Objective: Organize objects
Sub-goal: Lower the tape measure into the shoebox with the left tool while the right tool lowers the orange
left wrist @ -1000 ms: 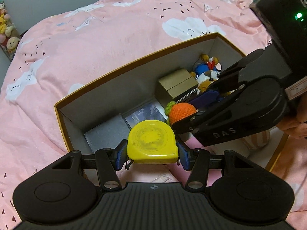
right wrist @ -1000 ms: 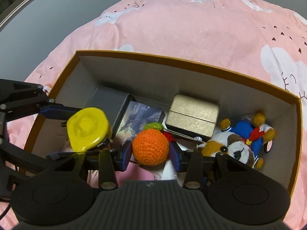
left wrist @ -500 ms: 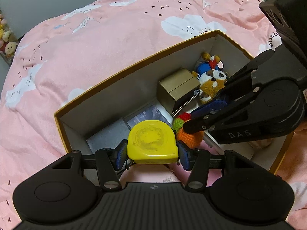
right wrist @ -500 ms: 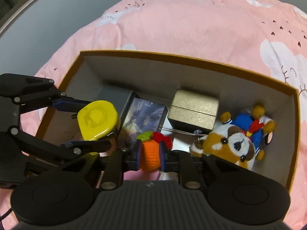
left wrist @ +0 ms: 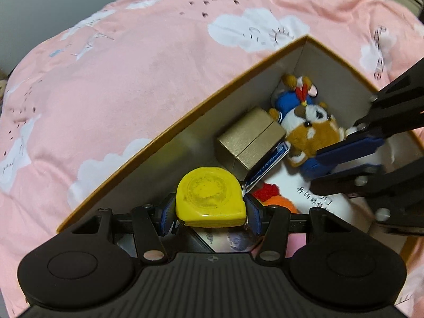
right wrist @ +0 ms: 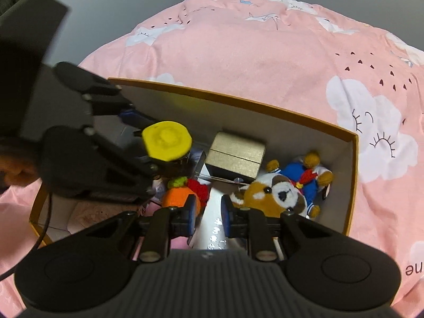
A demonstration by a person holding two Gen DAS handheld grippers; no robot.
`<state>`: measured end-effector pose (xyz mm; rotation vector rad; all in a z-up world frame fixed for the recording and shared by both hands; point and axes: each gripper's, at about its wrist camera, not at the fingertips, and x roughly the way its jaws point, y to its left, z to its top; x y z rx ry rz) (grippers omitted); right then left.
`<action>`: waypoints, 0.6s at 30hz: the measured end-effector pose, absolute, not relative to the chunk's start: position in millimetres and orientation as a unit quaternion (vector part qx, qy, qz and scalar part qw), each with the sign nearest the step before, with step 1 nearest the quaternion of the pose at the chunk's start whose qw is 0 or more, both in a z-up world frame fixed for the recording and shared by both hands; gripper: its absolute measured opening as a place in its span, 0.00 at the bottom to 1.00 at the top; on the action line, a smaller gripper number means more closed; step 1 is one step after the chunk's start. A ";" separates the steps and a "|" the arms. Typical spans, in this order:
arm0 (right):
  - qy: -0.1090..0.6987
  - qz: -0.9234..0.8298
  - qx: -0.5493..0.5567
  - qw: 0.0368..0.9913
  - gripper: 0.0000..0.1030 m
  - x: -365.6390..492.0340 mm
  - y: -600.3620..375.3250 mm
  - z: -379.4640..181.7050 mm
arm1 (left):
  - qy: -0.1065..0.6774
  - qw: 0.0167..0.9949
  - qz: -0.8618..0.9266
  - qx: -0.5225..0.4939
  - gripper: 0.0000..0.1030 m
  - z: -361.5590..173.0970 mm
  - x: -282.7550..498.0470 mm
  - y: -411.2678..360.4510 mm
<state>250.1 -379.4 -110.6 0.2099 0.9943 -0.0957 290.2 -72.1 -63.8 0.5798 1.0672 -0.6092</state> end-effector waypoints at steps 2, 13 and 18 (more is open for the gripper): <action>0.475 -0.046 0.104 0.873 0.22 249.6 -380.9 -111.8 | 0.493 0.770 -0.291 0.283 0.60 -66.7 292.0 -76.3; 0.474 -0.043 0.131 0.870 0.22 243.6 -389.4 -116.4 | 0.459 0.746 -0.329 0.352 0.63 -64.6 291.0 -95.7; 0.471 -0.039 0.137 0.871 0.22 241.7 -390.8 -115.9 | 0.479 0.746 -0.321 0.333 0.64 -58.5 291.9 -88.5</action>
